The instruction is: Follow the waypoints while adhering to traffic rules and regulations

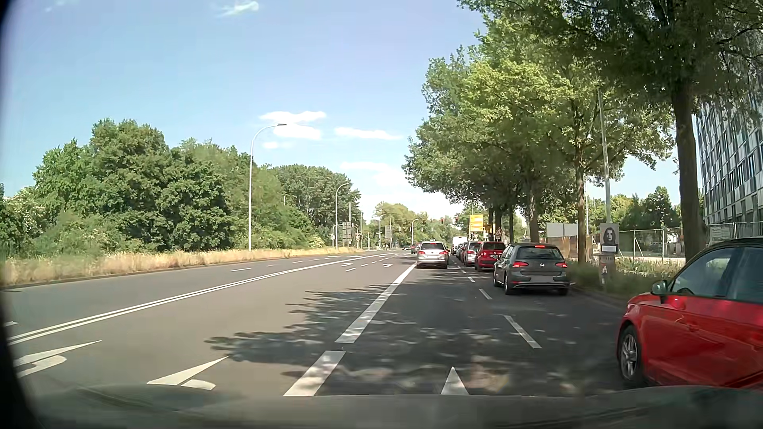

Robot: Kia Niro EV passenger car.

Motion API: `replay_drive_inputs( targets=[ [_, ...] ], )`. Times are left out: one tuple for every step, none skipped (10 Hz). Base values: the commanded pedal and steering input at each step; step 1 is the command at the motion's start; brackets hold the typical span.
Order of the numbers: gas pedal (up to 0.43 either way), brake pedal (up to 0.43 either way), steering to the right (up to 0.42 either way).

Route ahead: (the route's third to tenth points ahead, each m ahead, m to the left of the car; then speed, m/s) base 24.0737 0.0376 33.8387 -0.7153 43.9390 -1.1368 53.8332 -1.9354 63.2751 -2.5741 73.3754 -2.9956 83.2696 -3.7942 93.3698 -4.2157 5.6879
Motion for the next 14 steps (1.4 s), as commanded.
replay_drive_inputs(
  targets=[
    [0.000, 0.030, 0.065],
    [0.000, 0.030, 0.062],
    [0.000, 0.030, 0.059],
    [0.000, 0.030, 0.054],
    [0.000, 0.030, 0.045],
    [0.000, 0.030, 0.038],
    [0.000, 0.037, 0.032],
    [0.000, 0.049, 0.025],
    [0.000, 0.055, 0.011],
    [0.000, 0.061, -0.002],
    [0.000, 0.073, -0.006],
    [0.000, 0.091, -0.009],
    [0.000, 0.122, -0.009],
    [0.000, 0.134, -0.005]
  ],
)
